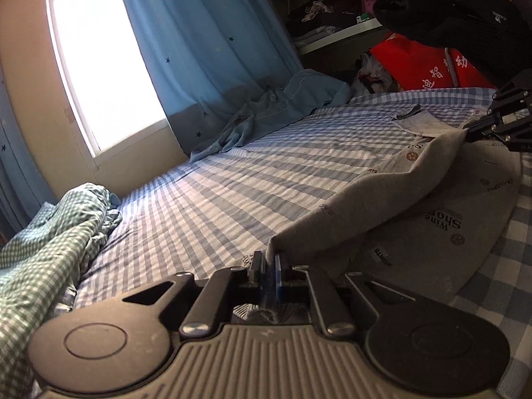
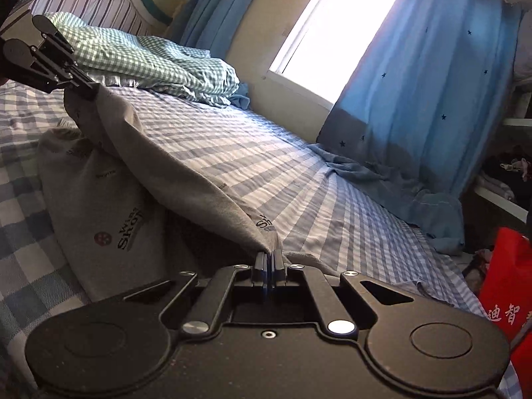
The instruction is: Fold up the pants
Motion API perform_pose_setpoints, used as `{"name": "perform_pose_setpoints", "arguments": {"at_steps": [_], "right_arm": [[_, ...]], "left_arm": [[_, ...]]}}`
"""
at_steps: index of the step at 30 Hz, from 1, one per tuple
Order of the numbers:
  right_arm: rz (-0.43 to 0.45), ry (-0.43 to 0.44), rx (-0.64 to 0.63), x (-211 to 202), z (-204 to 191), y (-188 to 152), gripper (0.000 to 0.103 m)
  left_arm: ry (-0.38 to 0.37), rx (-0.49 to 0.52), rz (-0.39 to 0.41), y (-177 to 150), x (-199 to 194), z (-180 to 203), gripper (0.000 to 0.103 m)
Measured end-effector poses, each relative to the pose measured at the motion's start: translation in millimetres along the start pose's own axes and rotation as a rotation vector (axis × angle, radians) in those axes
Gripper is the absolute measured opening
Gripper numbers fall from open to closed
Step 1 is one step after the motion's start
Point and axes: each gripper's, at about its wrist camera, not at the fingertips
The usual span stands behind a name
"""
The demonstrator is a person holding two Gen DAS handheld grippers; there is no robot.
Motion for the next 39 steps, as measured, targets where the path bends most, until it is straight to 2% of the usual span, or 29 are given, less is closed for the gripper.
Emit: {"name": "perform_pose_setpoints", "arguments": {"at_steps": [4,7,10,12,13,14,15,16,17,18,20,22,24,25,27,28,29,31,34,35,39], "right_arm": [[0.018,-0.007,-0.007,-16,-11,-9,0.001],[-0.025,-0.011,-0.006,-19,-23,-26,0.001],[-0.063,-0.021,0.011,-16,-31,-38,0.003],[-0.075,-0.034,0.036,-17,-35,-39,0.011],[-0.067,-0.038,0.052,-20,-35,-40,0.021],[-0.060,-0.045,0.064,-24,-37,-40,0.038],[-0.058,-0.052,0.074,-26,-38,-40,0.049],[-0.054,-0.064,0.088,-30,-40,-41,0.068],[-0.044,-0.075,0.111,-35,-41,-41,0.077],[-0.034,-0.081,0.136,-40,-42,-41,0.079],[-0.025,-0.103,0.198,-51,-43,-42,0.093],[-0.009,-0.131,0.249,-60,-47,-43,0.100],[0.006,-0.144,0.295,-69,-51,-43,0.102],[0.009,-0.139,0.314,-73,-53,-43,0.102],[0.012,-0.118,0.337,-81,-59,-43,0.102],[0.012,-0.105,0.338,-85,-62,-42,0.102],[0.011,-0.097,0.336,-88,-65,-42,0.102],[0.011,-0.090,0.330,-93,-68,-40,0.102],[0.007,-0.082,0.334,-96,-69,-39,0.102],[0.007,-0.083,0.335,-97,-70,-38,0.102],[0.005,-0.080,0.339,-97,-69,-38,0.102]], "left_arm": [[-0.017,0.083,-0.018,-16,-7,15,0.006],[-0.086,0.038,-0.040,-32,-9,25,0.009],[-0.109,-0.135,-0.062,-44,-17,22,0.025],[-0.119,-0.283,-0.045,-49,-26,14,0.059],[-0.118,-0.344,-0.030,-52,-32,11,0.066],[-0.118,-0.407,-0.023,-54,-37,8,0.074],[-0.134,-0.477,-0.023,-56,-41,4,0.079],[-0.158,-0.538,-0.025,-57,-42,1,0.080],[-0.179,-0.605,-0.026,-59,-41,-5,0.081],[-0.198,-0.684,-0.026,-62,-40,-11,0.083],[-0.231,-0.827,-0.029,-67,-35,-19,0.083],[-0.225,-0.973,-0.056,-72,-28,-31,0.083],[-0.164,-1.110,-0.168,-76,-14,-38,0.084],[-0.160,-1.175,-0.199,-80,-8,-40,0.084],[-0.149,-1.274,-0.254,-89,3,-42,0.076],[-0.132,-1.298,-0.274,-92,5,-42,0.060],[-0.129,-1.301,-0.282,-92,8,-42,0.044],[-0.125,-1.309,-0.289,-92,11,-43,0.031],[-0.103,-1.256,-0.280,-82,7,-46,0.028],[-0.087,-1.204,-0.283,-75,5,-48,0.028],[-0.025,-0.980,-0.216,-41,-7,-54,0.028]]}}
Point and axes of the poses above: each gripper's, at about its wrist camera, not at the fingertips, and x roughly the way its jaws point, z to its right, y to its top, and after that the axes turned 10 degrees about x, right-handed
